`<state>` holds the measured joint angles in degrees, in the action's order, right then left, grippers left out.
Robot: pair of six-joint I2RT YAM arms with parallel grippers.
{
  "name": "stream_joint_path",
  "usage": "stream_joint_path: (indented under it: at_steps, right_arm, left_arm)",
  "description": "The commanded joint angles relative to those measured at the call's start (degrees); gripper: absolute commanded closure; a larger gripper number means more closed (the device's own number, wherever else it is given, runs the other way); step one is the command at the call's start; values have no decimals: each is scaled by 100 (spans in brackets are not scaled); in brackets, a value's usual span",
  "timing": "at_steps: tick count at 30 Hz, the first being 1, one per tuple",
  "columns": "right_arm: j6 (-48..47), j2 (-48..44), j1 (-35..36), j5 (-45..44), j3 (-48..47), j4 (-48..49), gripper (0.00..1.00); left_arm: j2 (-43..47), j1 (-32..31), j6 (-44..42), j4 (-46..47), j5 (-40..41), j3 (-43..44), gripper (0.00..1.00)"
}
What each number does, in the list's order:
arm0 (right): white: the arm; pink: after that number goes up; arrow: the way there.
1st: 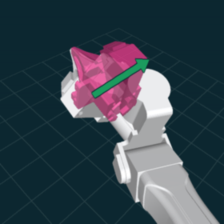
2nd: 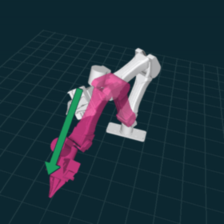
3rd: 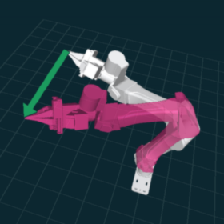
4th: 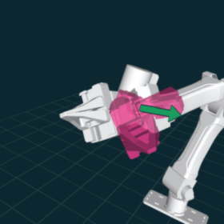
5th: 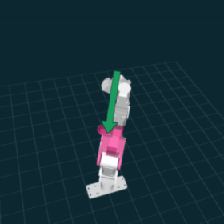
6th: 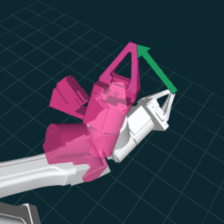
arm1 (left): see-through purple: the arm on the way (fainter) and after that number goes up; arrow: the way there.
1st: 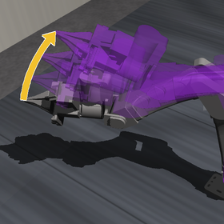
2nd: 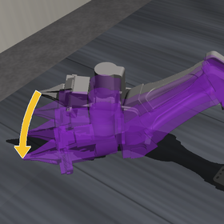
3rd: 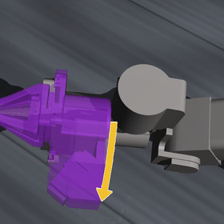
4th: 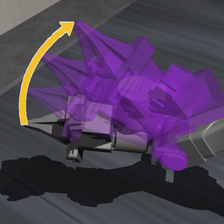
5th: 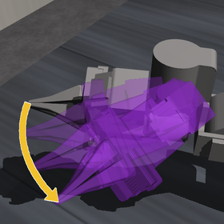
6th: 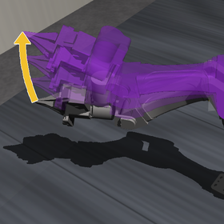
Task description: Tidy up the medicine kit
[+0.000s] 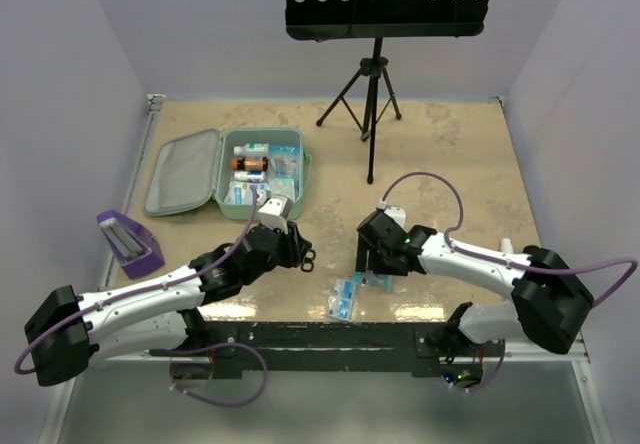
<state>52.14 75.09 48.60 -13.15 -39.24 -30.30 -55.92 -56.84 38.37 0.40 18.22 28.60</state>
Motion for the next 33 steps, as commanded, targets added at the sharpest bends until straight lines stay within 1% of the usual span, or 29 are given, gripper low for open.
stream_joint_path:
  at_steps: [1, 4, 6, 13, 16, 17, 18, 20, 23, 27, 33]
  right_arm:
    - [174, 348, 115, 260, -22, 103, 28]
    - [69, 594, 159, 295, -241, 366, 33]
    - [-37, 866, 167, 304, -460, 586, 34]
    - [-528, 2218, 124, 24, -1593, 1307, 32]
    - [-818, 2851, 36, -153, -2191, 1457, 31]
    - [-898, 2958, 27, -249, -2384, 1475, 31]
    - [-968, 3046, 27, -328, -2543, 1457, 31]
    - [-1091, 3047, 27, -399, -2798, 1440, 30]
    - [-1171, 2732, 36, -583, -2852, 1431, 26]
    - [-1250, 2405, 27, -715, -2510, 1510, 22]
    - [-1346, 2264, 27, -873, -2175, 1782, 23]
  left_arm:
    - [37, 41, 48, 320, -38, -39, 62]
    - [29, 41, 65, 320, -46, -39, 62]
    - [29, 41, 74, 311, -55, -39, 62]
    - [29, 33, 144, 136, 24, 66, 62]
    - [11, 33, 127, -32, 225, 189, 62]
    - [2, 50, 127, -336, 330, 268, 62]
    - [2, 41, 109, -444, 419, 365, 62]
    - [20, 59, 101, -681, 620, 549, 62]
    - [160, 68, 109, -893, 806, 682, 62]
    - [310, 85, 57, -937, 903, 691, 62]
    - [327, 85, 144, -1095, 929, 709, 62]
